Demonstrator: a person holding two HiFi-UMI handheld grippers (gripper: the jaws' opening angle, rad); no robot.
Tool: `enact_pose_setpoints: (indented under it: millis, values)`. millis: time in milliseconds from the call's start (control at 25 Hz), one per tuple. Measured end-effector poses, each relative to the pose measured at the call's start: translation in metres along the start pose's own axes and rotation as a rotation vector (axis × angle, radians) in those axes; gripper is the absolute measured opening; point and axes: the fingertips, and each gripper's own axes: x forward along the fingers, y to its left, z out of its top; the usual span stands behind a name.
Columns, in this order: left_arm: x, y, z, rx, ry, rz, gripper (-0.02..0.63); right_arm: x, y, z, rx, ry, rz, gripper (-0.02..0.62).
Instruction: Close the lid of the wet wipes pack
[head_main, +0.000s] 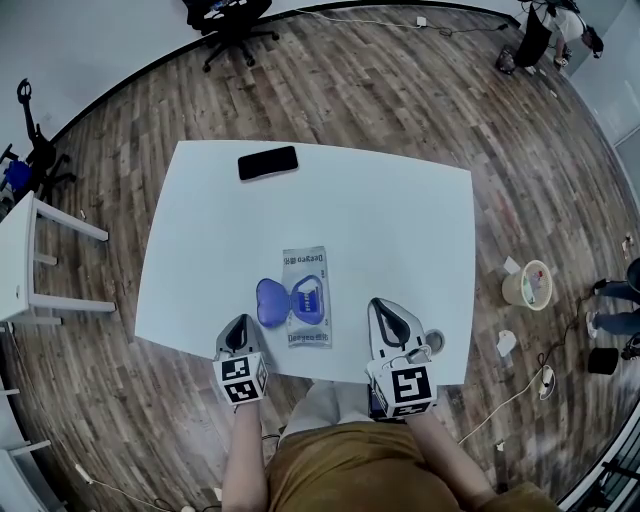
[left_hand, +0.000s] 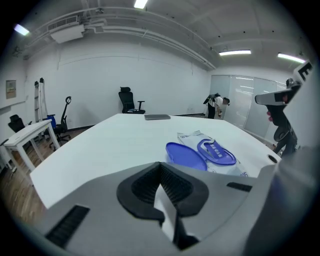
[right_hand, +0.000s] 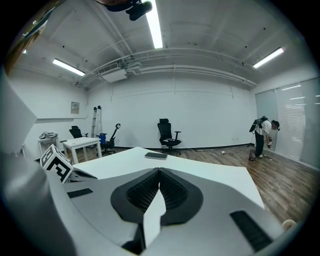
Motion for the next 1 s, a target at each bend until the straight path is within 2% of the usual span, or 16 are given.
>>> enact_pose_setpoints:
  millis: [520,1000]
  values:
    - [0.013,-0.006,-0.021,-0.043,0.103,-0.039,0.006,0.0,-0.003,-0.005,0.003,0.014,0.002,0.01]
    - [0.016,-0.007,-0.02,-0.054,0.115,-0.052,0.006,0.003,-0.007,-0.005,0.009,0.018,-0.004,0.009]
